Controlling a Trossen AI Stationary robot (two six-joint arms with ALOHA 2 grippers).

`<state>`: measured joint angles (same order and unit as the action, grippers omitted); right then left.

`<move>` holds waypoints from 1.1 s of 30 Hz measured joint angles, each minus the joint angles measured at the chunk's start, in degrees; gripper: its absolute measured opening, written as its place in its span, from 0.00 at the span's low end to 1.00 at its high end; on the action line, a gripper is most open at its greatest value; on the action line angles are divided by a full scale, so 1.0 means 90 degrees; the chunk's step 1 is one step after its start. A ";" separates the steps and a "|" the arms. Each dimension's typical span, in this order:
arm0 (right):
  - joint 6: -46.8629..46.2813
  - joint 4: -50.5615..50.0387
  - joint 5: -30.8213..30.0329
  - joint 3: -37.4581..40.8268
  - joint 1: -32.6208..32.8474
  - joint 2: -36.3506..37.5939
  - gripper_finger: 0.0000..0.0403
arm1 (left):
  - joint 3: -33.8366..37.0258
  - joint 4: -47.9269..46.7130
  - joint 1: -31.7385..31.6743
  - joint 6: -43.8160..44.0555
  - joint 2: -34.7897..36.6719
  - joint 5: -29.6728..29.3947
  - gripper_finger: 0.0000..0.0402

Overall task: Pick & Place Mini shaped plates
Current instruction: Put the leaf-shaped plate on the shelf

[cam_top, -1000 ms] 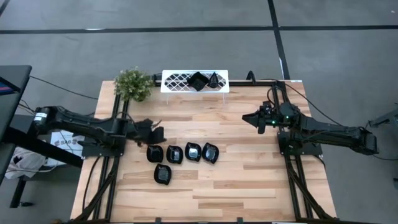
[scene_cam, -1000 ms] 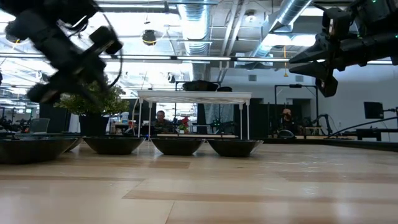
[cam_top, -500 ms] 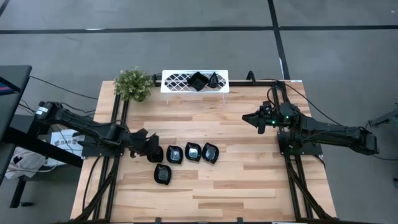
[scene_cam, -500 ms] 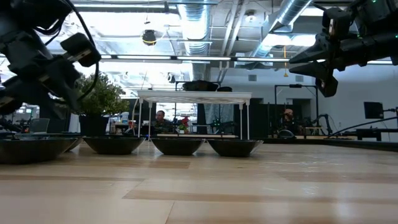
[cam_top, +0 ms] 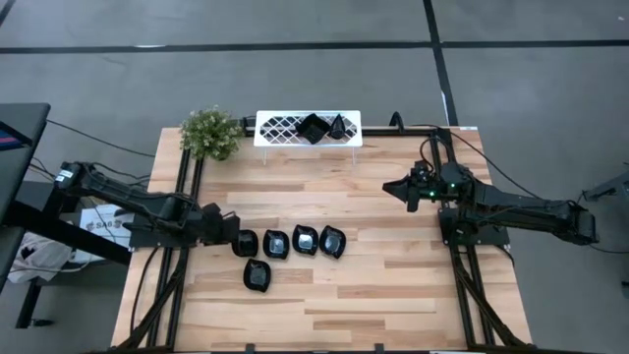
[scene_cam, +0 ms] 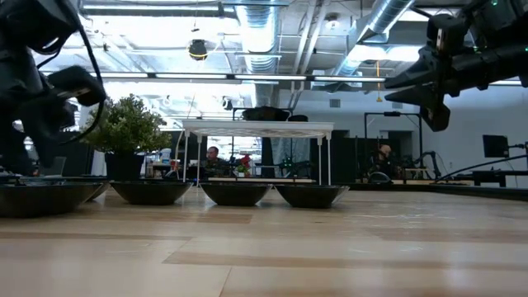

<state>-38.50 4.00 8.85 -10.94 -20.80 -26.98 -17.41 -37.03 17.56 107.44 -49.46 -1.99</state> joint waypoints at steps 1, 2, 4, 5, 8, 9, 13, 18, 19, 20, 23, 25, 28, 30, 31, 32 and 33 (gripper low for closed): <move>0.0000 -0.0018 -0.0001 -0.0001 0.0000 0.0000 0.24 | 0.0000 -0.0119 -0.0001 -0.0001 -0.0024 -0.0001 0.27; 0.0000 -0.0036 -0.0001 0.0000 0.0000 0.0000 0.24 | 0.0000 -0.0207 0.0000 -0.0001 -0.0070 -0.0001 0.27; 0.0000 -0.0045 -0.0001 0.0000 0.0000 0.0000 0.24 | 0.0028 -0.0190 0.0000 -0.0001 -0.0170 -0.0122 0.27; 0.0000 -0.0045 -0.0006 0.0000 -0.0002 0.0000 0.24 | 0.0044 -0.0167 -0.0002 -0.0001 -0.0223 -0.0237 0.27; -0.0009 -0.0045 -0.0020 0.0000 -0.0002 0.0000 0.24 | 0.0051 -0.0154 -0.0005 -0.0001 -0.0420 -0.0373 0.27; -0.0012 -0.0045 -0.0020 0.0000 -0.0002 0.0000 0.24 | 0.0051 -0.0105 -0.0005 -0.0001 -0.0471 -0.0371 0.27; -0.0015 -0.0045 -0.0020 -0.0001 -0.0002 0.0000 0.24 | 0.0051 0.0198 -0.0005 -0.0001 -0.0560 -0.0373 0.27; -0.0015 -0.0045 -0.0020 0.0000 -0.0002 0.0000 0.24 | 0.0051 0.0305 -0.0005 -0.0003 -0.0506 -0.0373 0.27; -0.0015 -0.0045 -0.0020 -0.0002 -0.0002 0.0000 0.24 | 0.0051 0.0297 -0.0005 -0.0003 -0.0507 -0.0373 0.27; -0.0012 -0.0045 -0.0020 0.0000 -0.0002 0.0000 0.24 | 0.0051 0.0305 -0.0005 -0.0005 -0.0522 -0.0373 0.27; -0.0014 -0.0045 -0.0020 0.0000 -0.0002 0.0000 0.24 | 0.0051 0.0343 -0.0005 -0.0005 -0.0625 -0.0373 0.27; -0.0014 -0.0045 -0.0032 0.0000 -0.0002 0.0000 0.24 | 0.0051 0.0398 -0.0005 -0.0005 -0.0763 -0.0373 0.27; -0.0012 -0.0045 -0.0153 0.0000 -0.0002 0.0000 0.24 | 0.0051 0.0605 -0.0005 -0.0047 -0.1017 -0.0373 0.27; -0.0012 -0.0045 -0.0202 0.0000 -0.0002 0.0000 0.24 | 0.0051 0.0761 -0.0005 -0.0060 -0.1157 -0.0373 0.27; -0.0012 -0.0045 -0.0216 0.0000 -0.0002 0.0000 0.24 | 0.0051 0.0864 -0.0005 -0.0068 -0.1225 -0.0373 0.27; -0.0012 -0.0045 -0.0233 0.0000 -0.0001 0.0000 0.24 | 0.0051 0.0933 -0.0005 -0.0072 -0.1282 -0.0373 0.27; -0.0012 -0.0045 -0.0263 0.0000 0.0000 0.0000 0.24 | 0.0049 0.0967 -0.0005 -0.0072 -0.1335 -0.0373 0.27</move>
<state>-38.61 3.60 6.48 -10.94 -20.80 -26.98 -16.97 -28.33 17.52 106.80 -61.48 -5.34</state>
